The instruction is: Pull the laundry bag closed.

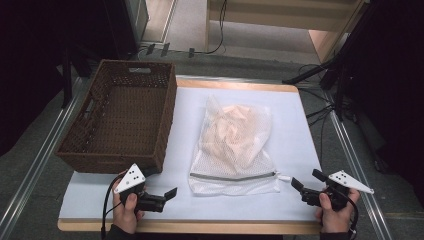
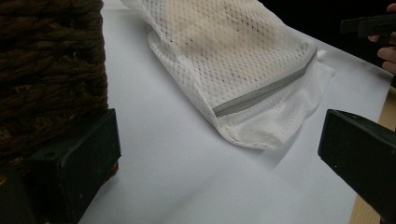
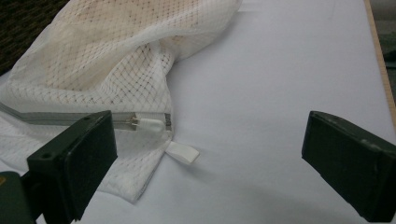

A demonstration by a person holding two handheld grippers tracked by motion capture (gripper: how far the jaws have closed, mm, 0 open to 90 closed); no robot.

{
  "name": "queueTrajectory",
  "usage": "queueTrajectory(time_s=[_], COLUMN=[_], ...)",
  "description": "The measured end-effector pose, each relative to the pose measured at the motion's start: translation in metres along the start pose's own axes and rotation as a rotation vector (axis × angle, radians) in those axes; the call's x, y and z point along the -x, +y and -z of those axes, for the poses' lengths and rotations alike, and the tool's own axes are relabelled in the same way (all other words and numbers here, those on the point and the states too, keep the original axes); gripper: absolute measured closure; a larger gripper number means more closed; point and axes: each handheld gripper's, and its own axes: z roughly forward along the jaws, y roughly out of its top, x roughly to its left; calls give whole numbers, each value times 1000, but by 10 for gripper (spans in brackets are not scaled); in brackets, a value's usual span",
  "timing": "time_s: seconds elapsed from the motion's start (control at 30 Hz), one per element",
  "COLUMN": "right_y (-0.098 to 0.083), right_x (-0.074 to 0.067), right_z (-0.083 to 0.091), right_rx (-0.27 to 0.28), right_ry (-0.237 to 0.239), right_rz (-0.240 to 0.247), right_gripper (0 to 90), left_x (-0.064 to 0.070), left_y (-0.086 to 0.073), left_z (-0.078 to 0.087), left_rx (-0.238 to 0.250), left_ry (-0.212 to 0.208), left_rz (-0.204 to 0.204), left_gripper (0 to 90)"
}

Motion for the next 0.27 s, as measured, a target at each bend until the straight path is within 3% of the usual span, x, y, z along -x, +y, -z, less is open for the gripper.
queueTrajectory(time_s=[0.27], right_y=[0], right_x=[-2], right_z=[-3], right_rx=[-7], right_ry=[2], right_rz=[5], right_gripper=[51], left_x=[1], left_y=[0], left_z=[-1], left_rx=[-5], left_ry=[0], left_rz=[-4], left_gripper=[0])
